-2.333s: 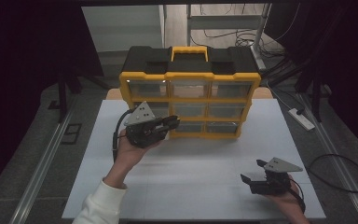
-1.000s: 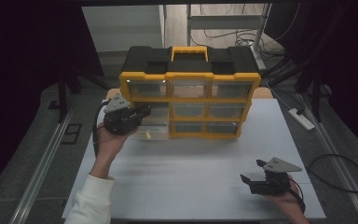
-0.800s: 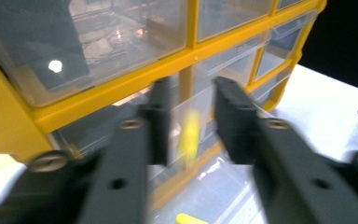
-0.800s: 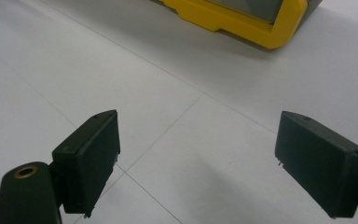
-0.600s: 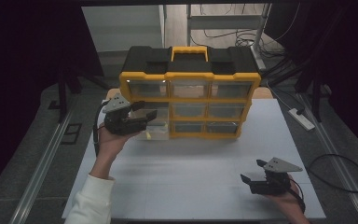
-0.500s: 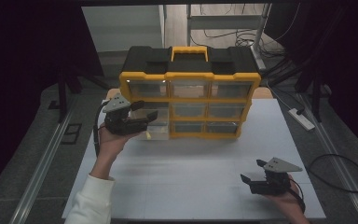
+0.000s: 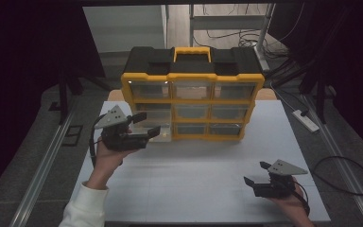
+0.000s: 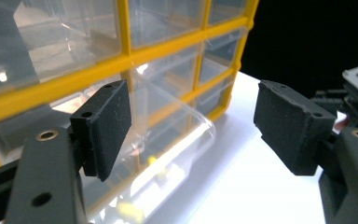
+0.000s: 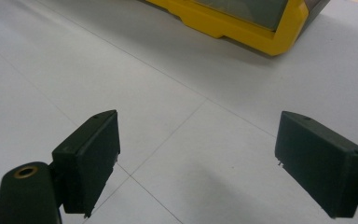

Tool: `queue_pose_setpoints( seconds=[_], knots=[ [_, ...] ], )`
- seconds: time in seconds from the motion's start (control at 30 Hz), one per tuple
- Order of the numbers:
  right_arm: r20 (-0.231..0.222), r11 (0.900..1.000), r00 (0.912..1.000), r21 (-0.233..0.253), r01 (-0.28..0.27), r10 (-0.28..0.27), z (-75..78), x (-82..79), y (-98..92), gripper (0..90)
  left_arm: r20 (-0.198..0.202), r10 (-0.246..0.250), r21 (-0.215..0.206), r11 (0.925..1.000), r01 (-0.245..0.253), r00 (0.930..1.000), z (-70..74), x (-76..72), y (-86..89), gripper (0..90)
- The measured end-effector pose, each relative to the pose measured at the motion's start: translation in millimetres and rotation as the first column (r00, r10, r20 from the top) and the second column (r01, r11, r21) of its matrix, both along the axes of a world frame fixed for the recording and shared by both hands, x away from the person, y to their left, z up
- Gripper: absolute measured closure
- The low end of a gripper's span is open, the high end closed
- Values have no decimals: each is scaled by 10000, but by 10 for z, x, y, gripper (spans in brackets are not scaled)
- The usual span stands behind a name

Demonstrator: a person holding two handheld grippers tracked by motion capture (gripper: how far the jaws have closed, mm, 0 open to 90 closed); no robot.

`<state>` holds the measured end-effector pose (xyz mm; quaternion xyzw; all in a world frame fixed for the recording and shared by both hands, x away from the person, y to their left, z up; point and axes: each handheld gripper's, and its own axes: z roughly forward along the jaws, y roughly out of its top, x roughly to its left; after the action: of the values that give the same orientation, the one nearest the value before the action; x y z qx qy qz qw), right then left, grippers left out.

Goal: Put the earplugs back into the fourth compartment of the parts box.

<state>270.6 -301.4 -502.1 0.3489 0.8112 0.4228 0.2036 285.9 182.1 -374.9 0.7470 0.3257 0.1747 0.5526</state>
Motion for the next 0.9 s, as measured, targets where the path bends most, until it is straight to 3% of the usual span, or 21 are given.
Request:
queue_pose_setpoints(
  seconds=[0.23,0.47,0.83,0.9],
  knots=[
    [48,10000,10000,-8,-12,12,8,1,9,147,-133,110,56,9999,-109,9999,-188,-283,152,270],
    [58,9999,9999,-44,92,-92,6,-3,10,146,-316,219,334,9992,-208,9993,-502,-528,239,269],
    [77,9999,9999,-57,94,-94,1,-8,-7,146,-1074,317,733,9970,-239,9937,-988,-549,159,266],
    [89,10000,9999,-24,72,-72,2,-10,-8,146,-1153,286,802,9966,-194,9929,-1023,-538,144,266]
  ],
)
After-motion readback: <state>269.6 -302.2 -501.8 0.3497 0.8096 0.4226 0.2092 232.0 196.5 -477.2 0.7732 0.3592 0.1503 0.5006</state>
